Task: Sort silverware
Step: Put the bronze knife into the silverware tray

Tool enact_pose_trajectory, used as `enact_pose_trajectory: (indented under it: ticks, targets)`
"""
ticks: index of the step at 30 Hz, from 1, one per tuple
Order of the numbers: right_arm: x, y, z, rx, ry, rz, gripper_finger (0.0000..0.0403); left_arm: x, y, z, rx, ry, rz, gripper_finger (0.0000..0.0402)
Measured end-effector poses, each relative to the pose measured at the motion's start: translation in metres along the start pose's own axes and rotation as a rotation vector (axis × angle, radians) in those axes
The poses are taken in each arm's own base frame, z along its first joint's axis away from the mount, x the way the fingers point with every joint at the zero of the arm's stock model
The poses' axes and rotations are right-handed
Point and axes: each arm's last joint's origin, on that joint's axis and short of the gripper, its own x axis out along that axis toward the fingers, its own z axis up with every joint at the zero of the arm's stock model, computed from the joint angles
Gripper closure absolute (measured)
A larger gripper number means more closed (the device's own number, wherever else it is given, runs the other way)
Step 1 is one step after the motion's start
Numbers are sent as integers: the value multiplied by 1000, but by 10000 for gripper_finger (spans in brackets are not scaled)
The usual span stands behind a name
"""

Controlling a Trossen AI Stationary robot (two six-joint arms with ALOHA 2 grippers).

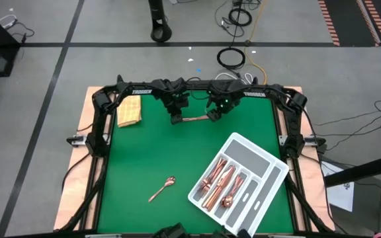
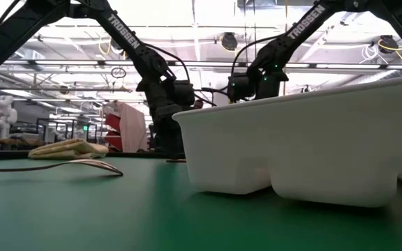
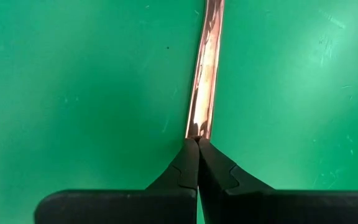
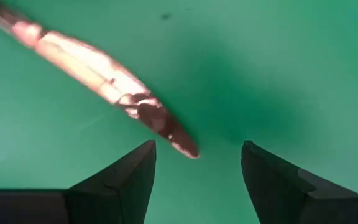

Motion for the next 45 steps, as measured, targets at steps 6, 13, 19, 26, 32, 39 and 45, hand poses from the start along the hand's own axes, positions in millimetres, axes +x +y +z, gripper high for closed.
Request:
enact_pose_trajectory:
  ticks: [6, 13, 19, 26, 32, 39, 45]
  targets:
    - [0, -1, 2, 65, -21, 2, 179, 0, 0, 0, 1, 2, 4, 401]
    - [1, 8, -3, 71, 17, 25, 179, 0, 0, 0, 1, 4, 8, 402]
    - [1, 12, -2, 136, -17, 14, 179, 0, 0, 0, 1, 4, 8, 401]
    - [1, 14, -2, 287, -21, 25, 179, 0, 0, 0, 0, 4, 8, 402]
    - [2, 22, -4, 477, -19, 44, 179, 0, 0, 0, -1, 4, 8, 402]
    - [7, 23, -4, 607, -8, 32, 179, 0, 0, 0, -1, 4, 8, 402]
    - [12, 20, -9, 794, 8, 16, 179, 0, 0, 0, -2, 4, 7, 402]
